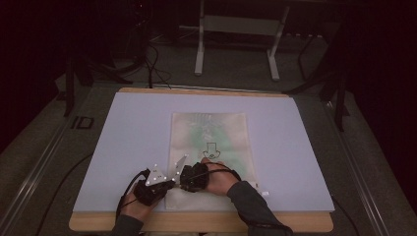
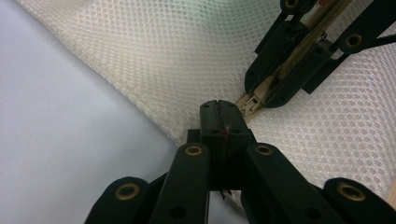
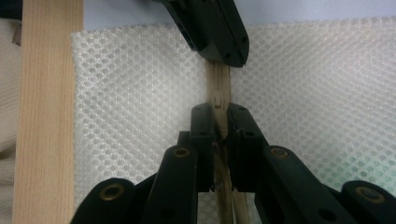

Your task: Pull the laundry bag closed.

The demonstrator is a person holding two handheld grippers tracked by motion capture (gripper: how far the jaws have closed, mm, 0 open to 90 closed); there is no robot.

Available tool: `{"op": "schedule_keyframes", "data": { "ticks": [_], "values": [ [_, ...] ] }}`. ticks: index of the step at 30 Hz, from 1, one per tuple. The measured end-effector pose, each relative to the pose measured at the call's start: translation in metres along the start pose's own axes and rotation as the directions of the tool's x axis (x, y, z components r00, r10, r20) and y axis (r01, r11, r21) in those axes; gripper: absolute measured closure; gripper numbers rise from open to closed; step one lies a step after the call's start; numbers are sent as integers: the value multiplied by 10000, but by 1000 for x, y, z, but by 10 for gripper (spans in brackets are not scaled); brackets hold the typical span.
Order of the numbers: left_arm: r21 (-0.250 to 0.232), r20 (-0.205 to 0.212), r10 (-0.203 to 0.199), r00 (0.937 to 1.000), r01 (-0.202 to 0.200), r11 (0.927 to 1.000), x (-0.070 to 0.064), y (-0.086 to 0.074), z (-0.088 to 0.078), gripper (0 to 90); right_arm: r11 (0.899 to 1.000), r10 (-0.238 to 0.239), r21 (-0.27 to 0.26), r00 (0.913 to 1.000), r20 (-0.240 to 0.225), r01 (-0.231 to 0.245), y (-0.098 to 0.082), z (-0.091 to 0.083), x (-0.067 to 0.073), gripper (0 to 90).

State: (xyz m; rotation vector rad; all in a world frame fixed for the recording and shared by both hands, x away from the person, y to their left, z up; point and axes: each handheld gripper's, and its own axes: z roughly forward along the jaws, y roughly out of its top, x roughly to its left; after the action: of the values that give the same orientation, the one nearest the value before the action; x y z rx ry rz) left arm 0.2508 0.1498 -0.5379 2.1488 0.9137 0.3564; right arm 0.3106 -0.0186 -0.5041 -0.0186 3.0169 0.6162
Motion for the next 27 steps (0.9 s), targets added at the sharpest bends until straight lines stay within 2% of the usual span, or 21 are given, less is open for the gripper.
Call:
{"op": "schedule_keyframes", "data": {
  "ticks": [27],
  "values": [
    [-26,10,-116,9999,116,9999,0,-1,0,894,9989,-64,460,10000,-47,66,-11,-10,-3,821]
  ]
}}
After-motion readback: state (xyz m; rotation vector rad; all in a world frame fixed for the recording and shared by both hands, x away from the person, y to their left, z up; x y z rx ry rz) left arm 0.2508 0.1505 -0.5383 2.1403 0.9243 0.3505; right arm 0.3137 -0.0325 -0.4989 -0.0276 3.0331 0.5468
